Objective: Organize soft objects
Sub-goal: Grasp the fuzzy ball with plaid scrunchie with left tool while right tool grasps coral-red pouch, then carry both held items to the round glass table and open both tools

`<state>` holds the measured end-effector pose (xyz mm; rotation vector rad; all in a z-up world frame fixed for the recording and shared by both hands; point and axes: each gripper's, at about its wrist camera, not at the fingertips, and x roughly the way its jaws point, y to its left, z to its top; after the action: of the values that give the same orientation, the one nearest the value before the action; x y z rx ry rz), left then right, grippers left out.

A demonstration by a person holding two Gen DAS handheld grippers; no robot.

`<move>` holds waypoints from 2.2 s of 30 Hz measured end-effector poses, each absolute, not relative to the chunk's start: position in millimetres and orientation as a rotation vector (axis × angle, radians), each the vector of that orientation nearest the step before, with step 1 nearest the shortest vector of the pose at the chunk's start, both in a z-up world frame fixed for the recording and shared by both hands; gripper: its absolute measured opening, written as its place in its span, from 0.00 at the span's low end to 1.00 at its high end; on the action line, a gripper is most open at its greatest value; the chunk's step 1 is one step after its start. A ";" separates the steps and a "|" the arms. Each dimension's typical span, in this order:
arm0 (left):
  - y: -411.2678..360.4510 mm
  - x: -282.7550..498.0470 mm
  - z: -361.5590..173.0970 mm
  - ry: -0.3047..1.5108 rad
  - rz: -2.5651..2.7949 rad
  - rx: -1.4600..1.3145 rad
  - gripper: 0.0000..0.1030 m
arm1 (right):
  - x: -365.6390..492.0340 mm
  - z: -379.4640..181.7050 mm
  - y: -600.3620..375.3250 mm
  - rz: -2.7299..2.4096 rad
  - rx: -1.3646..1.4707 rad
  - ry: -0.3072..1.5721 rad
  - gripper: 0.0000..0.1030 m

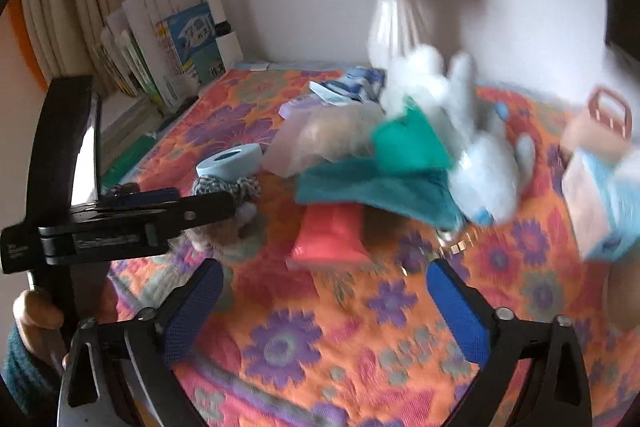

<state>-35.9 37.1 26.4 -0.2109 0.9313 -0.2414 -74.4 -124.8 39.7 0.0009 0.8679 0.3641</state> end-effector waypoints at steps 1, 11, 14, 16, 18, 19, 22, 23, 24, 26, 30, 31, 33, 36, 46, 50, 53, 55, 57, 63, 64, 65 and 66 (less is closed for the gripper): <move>33.5 -30.9 25.9 0.936 -0.245 -0.195 0.80 | -71.5 39.9 -118.9 0.357 -0.020 0.863 0.92; 47.0 -51.6 27.0 0.895 -0.309 -0.231 0.36 | -31.6 19.7 -103.4 0.293 -0.011 0.948 0.66; 53.4 -56.5 26.4 0.897 -0.359 -0.274 0.36 | -27.9 11.5 -96.3 0.279 -0.050 0.981 0.43; 53.6 -59.1 25.2 0.895 -0.370 -0.264 0.37 | -29.6 11.9 -96.6 0.287 -0.051 0.978 0.42; 52.6 -63.3 24.3 0.898 -0.379 -0.249 0.47 | -40.2 17.8 -101.3 0.317 -0.040 0.941 0.42; 53.8 -65.1 23.8 0.901 -0.378 -0.248 0.63 | -47.8 21.5 -103.8 0.334 -0.043 0.921 0.42; 54.7 -80.5 26.3 0.882 -0.389 -0.247 0.88 | -74.7 30.8 -112.3 0.340 -0.078 0.895 0.42; 53.7 -84.0 27.9 0.874 -0.392 -0.239 0.88 | -80.5 32.6 -115.2 0.333 -0.084 0.895 0.42; 52.5 -84.8 27.8 0.874 -0.385 -0.230 0.88 | -86.2 34.5 -117.8 0.332 -0.086 0.895 0.42; 46.7 -80.2 23.9 0.900 -0.348 -0.205 0.88 | -94.3 35.0 -122.3 0.339 -0.080 0.902 0.42; 37.8 -73.1 17.0 0.918 -0.297 -0.186 0.77 | -95.9 20.1 -131.2 0.301 -0.061 0.956 0.42; 36.8 -72.1 16.7 0.913 -0.294 -0.193 0.59 | -93.4 13.9 -132.4 0.302 -0.039 0.984 0.43; 34.8 -73.1 16.5 0.910 -0.299 -0.187 0.48 | -90.9 8.8 -136.0 0.316 0.009 0.998 0.46; 32.9 -82.1 19.7 0.881 -0.293 -0.173 0.46 | -91.3 9.4 -136.0 0.318 0.034 0.985 0.48; 7.2 -112.7 59.4 0.760 -0.409 -0.160 0.45 | -112.7 41.6 -143.2 0.259 0.016 0.868 0.41; -10.7 -121.6 69.8 0.738 -0.443 -0.143 0.45 | -121.5 60.4 -161.4 0.223 0.038 0.828 0.41; -25.2 -127.8 78.1 0.721 -0.474 -0.126 0.45 | -130.4 73.4 -179.3 0.180 0.056 0.805 0.41; -36.4 -131.8 84.8 0.707 -0.496 -0.110 0.45 | -136.5 80.0 -194.9 0.157 0.072 0.794 0.41; -45.8 -134.8 90.7 0.695 -0.527 -0.100 0.45 | -145.1 88.5 -211.6 0.135 0.095 0.781 0.41; -81.1 -141.9 106.3 0.679 -0.695 -0.112 0.45 | -165.6 108.5 -262.0 0.054 0.166 0.774 0.41; -87.7 -143.3 108.6 0.677 -0.722 -0.109 0.45 | -167.6 109.8 -270.3 0.049 0.182 0.773 0.41; -98.3 -144.2 111.9 0.677 -0.759 -0.103 0.45 | -172.6 112.8 -283.6 0.032 0.207 0.773 0.41; -105.9 -146.3 114.2 0.677 -0.784 -0.099 0.45 | -176.1 114.8 -294.2 0.015 0.225 0.774 0.41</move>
<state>-146.3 -105.9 114.2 -0.0994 0.6770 -0.7835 -176.1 -294.2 114.8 0.2247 0.7743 0.0150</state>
